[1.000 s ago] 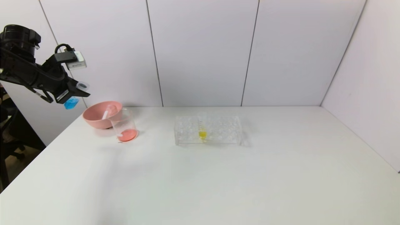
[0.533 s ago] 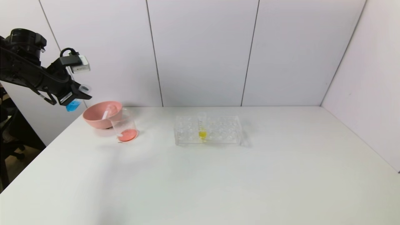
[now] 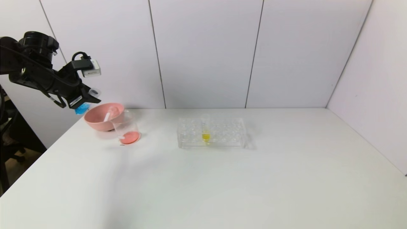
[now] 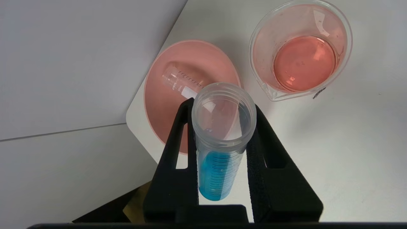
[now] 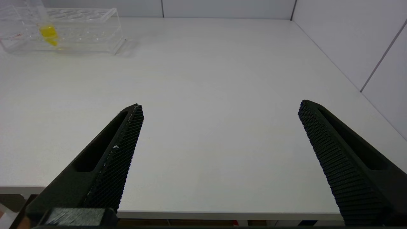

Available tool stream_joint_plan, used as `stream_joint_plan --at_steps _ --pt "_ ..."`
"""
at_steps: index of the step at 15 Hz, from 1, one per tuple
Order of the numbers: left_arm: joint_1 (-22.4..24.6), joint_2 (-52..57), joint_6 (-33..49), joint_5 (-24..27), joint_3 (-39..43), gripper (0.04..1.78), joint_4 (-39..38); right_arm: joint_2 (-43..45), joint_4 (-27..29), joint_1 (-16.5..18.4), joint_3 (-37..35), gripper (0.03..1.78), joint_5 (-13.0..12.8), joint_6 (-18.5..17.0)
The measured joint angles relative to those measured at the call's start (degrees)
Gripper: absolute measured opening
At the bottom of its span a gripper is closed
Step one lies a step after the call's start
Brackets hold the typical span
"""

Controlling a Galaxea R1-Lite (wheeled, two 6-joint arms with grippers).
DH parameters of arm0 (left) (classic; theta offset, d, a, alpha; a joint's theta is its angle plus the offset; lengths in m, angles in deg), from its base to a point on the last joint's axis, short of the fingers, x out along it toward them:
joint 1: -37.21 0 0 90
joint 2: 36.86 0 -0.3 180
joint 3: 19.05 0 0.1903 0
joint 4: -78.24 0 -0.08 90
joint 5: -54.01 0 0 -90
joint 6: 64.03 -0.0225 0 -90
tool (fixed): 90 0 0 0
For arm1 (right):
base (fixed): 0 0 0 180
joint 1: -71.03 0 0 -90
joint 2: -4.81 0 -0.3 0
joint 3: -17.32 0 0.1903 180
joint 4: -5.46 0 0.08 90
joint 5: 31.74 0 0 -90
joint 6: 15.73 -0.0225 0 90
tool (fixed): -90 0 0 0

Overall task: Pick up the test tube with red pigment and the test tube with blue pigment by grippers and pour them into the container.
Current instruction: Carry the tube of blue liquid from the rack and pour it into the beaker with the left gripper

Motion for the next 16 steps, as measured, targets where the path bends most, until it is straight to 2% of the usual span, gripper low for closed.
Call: stream_joint_plan --at_steps 3,11,16 --pt "-1.4 -0.3 -1.5 -3.6 0.0 0.45 -0.1 0.0 0.0 0.0 0.0 1.78 0.0 0.0" --pt "-3.1 -1.0 -5.3 -6.9 0.0 0.45 -1.0 0.0 0.0 0.0 0.0 1.77 0.0 0.0" --pt "-3.7 -1.3 -6.6 -7.1 0.0 0.45 -1.0 0.0 0.0 0.0 0.0 1.77 0.0 0.0"
